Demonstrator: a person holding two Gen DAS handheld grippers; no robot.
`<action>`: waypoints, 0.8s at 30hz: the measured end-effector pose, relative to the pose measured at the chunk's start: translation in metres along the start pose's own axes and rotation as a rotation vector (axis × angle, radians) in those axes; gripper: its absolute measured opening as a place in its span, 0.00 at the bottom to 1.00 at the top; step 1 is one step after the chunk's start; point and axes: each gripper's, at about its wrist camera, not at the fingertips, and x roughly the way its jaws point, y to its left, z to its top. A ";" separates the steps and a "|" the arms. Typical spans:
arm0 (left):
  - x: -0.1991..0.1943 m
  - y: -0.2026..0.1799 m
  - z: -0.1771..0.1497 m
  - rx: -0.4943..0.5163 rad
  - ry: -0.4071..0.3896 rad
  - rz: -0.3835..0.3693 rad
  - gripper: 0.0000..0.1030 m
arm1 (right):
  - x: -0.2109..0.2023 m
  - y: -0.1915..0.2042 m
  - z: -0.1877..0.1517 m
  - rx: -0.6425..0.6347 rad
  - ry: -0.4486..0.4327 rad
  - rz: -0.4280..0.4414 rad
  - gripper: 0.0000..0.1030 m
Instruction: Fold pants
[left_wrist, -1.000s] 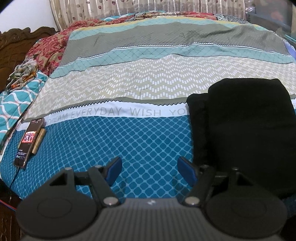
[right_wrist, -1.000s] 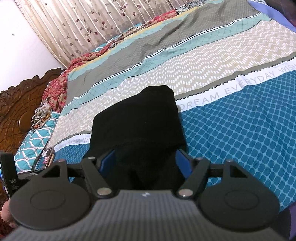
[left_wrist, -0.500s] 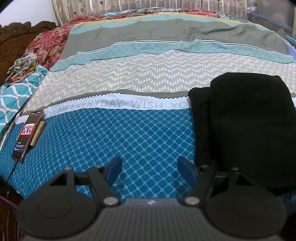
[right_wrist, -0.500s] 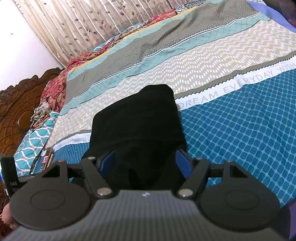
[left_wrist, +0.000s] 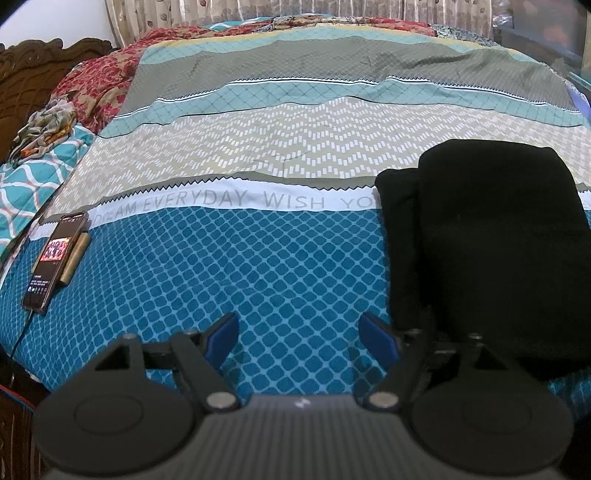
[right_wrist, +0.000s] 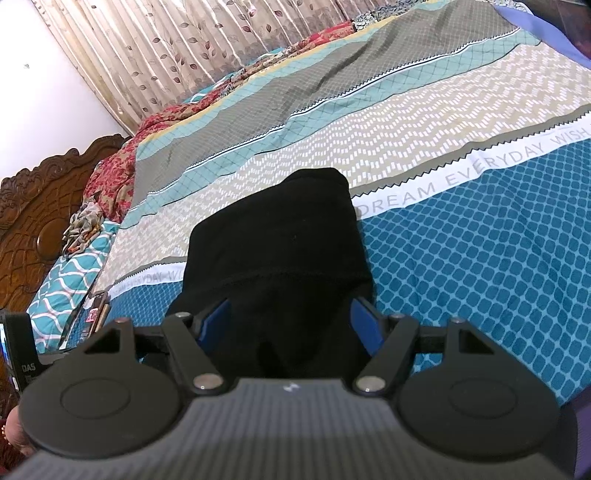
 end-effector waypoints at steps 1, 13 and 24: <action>0.000 0.000 0.000 -0.001 -0.001 -0.001 0.73 | 0.000 0.000 0.000 0.000 -0.002 0.001 0.72; -0.007 0.000 -0.003 0.001 -0.006 0.001 0.82 | -0.006 0.006 -0.003 -0.009 -0.014 0.010 0.72; -0.010 -0.004 -0.007 0.014 -0.011 -0.002 0.88 | -0.007 0.006 -0.007 -0.004 -0.012 0.010 0.72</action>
